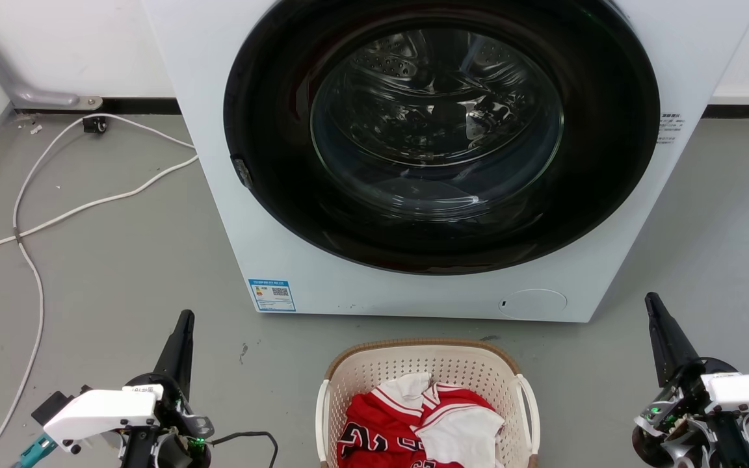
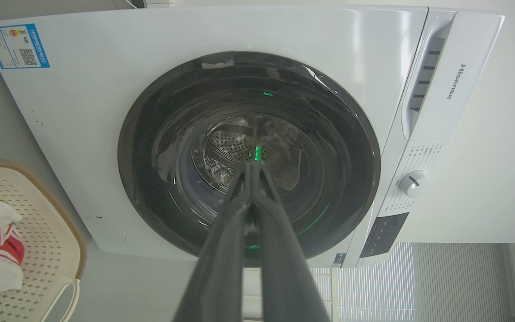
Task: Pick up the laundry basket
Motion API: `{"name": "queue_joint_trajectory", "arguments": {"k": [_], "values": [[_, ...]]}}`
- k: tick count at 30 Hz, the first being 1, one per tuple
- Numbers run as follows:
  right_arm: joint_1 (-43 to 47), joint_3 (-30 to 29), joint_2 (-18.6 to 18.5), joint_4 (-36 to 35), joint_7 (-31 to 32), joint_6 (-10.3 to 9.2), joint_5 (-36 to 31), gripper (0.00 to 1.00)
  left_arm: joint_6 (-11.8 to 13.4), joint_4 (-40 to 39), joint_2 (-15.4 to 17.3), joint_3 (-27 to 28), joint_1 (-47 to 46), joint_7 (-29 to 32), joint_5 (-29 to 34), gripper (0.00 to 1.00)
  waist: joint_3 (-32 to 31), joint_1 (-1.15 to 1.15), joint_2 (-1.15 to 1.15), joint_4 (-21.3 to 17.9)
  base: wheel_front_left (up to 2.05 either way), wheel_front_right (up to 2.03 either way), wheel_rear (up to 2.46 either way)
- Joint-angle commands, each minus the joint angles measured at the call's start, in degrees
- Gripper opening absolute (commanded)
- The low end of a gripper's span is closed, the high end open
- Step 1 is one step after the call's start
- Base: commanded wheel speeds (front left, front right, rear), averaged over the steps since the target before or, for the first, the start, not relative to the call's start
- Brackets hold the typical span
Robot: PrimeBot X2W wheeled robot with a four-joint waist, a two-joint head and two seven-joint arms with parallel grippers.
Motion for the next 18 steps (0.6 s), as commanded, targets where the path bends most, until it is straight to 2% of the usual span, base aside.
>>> {"name": "queue_joint_trajectory", "arguments": {"k": [1, 2, 3, 4, 18], "values": [[0.0, -0.01, 0.0, 0.0, 0.0, 0.0, 0.0, 1.0, 0.0, 0.0, 0.0, 0.01, 0.0, 0.0, 0.0, 1.0, 0.0, 0.0, 0.0, 0.0, 0.0, 0.0, 0.0], [0.25, 0.04, 0.02, 0.36, -0.02, 0.0, 0.0, 1.0, 0.01, 0.39, -0.08, -0.02, 0.22, -0.02, 0.0, 1.0, -0.01, 0.0, 0.0, 0.0, 0.0, 0.0, 0.0], [0.52, 0.08, 0.07, 0.66, -0.1, 0.0, -0.04, 0.0, 0.01, 0.64, -0.16, -0.06, 0.52, -0.13, 0.05, 0.0, 0.0, 0.0, 0.0, 0.0, 0.0, 0.0, 0.0], [1.23, 0.09, 0.15, 1.4, -0.04, 0.0, 0.0, 1.0, 0.02, 1.46, -0.36, -0.07, 1.22, -0.05, 0.01, 1.0, 0.0, 0.0, 0.0, 0.0, 0.0, 0.0, 0.0], [2.14, 0.32, 0.22, 0.54, -3.87, 0.0, -4.47, 1.0, 0.01, 0.51, -0.43, 0.98, 2.31, -3.86, 4.22, 1.0, 0.1, 0.0, 0.0, -0.03, 0.0, 0.0, 0.0]]}}
